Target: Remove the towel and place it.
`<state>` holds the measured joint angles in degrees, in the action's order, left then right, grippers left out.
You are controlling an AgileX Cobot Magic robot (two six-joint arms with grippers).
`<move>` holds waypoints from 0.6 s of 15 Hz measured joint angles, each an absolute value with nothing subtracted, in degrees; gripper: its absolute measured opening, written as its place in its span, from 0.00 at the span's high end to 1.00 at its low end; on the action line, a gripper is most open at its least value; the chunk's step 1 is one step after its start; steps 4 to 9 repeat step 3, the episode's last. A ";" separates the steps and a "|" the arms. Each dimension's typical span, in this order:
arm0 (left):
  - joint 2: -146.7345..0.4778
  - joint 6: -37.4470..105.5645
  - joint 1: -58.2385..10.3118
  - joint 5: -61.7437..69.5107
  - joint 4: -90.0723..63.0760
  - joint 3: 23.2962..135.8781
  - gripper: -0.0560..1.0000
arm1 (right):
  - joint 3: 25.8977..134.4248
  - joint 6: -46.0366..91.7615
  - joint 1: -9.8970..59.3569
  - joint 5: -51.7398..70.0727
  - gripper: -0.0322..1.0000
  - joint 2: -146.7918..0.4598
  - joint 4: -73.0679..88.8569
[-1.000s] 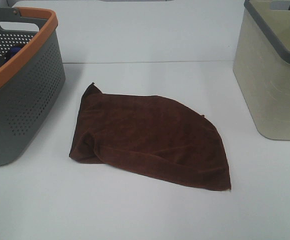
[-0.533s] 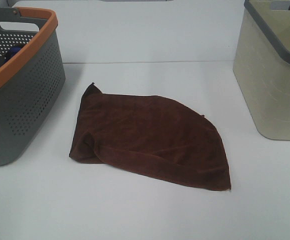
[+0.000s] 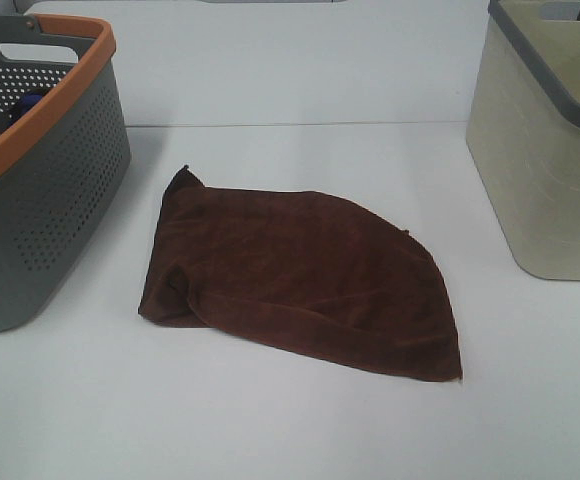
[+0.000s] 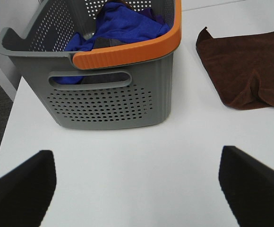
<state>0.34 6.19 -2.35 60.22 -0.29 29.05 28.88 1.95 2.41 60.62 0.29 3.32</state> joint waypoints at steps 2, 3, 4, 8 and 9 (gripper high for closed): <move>0.34 6.19 -2.35 60.22 -0.29 29.05 0.11 | 28.88 1.95 2.41 60.62 0.23 0.29 3.32; 0.34 6.19 -2.35 60.22 0.00 29.05 0.11 | 28.88 1.95 2.41 60.62 0.23 0.29 3.32; 0.34 6.19 -2.35 60.22 0.00 29.05 0.11 | 28.88 1.95 2.41 60.62 0.23 0.29 3.32; 0.34 6.19 -2.35 60.22 0.00 29.05 0.11 | 28.88 1.95 2.41 60.62 0.23 0.29 3.32; 0.34 6.19 -2.35 60.22 0.00 29.05 0.11 | 28.88 1.95 2.41 60.62 0.23 0.29 3.32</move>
